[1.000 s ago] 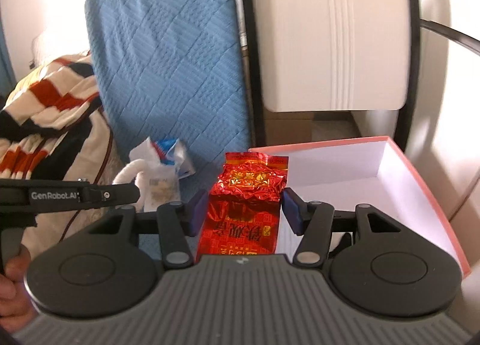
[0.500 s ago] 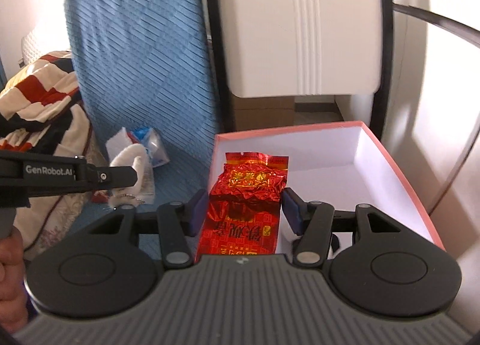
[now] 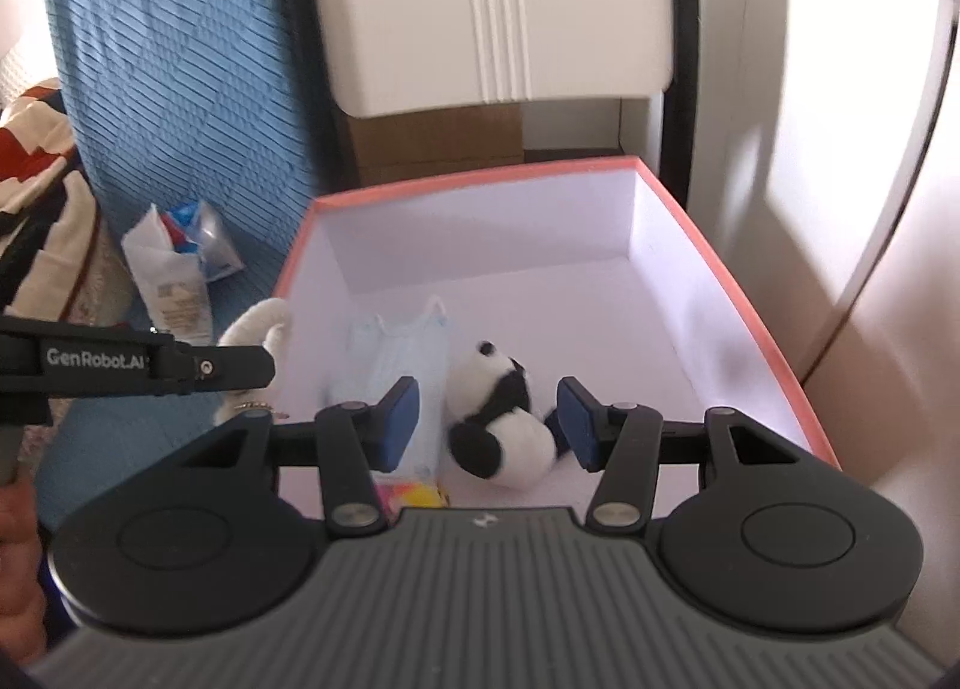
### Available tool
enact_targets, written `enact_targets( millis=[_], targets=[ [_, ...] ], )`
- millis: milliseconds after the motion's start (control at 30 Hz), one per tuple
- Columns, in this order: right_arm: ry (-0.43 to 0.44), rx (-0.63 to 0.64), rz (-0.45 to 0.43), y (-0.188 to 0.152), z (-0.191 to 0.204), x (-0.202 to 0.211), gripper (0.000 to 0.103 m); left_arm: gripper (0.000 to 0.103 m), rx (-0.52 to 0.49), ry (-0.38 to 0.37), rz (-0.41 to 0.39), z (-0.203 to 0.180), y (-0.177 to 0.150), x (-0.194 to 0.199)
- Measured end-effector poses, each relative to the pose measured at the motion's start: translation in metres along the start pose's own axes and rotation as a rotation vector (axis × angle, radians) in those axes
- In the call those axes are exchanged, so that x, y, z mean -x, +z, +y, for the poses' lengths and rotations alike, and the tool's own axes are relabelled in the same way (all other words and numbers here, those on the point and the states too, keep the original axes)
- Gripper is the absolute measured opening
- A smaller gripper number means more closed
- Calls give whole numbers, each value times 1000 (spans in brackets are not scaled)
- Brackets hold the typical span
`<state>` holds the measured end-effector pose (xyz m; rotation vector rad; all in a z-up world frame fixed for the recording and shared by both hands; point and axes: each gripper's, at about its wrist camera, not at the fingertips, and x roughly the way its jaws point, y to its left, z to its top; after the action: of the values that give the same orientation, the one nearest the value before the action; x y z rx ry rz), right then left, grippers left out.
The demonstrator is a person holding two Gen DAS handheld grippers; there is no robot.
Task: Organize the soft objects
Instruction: 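Lower both held items into the pink box and open both tools, then withdraw both open tools from the box back toward the seat pile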
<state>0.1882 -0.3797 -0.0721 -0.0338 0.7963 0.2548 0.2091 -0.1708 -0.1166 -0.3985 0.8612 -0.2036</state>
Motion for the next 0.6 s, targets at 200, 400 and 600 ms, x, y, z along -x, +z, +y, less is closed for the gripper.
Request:
enact_targets(
  millis=[200,400,600],
  targets=[
    [-5,-34,25,-13,-18,-9,54,55,-22,20,54,-10,-6,-20],
    [0,-54,29,-16,-22,-9,54,55,-55,29,37,-17,-6,-17],
    [8,-40,9,-9,-13,2,54,55,-58,27,-4,-17,-1,3]
  ],
)
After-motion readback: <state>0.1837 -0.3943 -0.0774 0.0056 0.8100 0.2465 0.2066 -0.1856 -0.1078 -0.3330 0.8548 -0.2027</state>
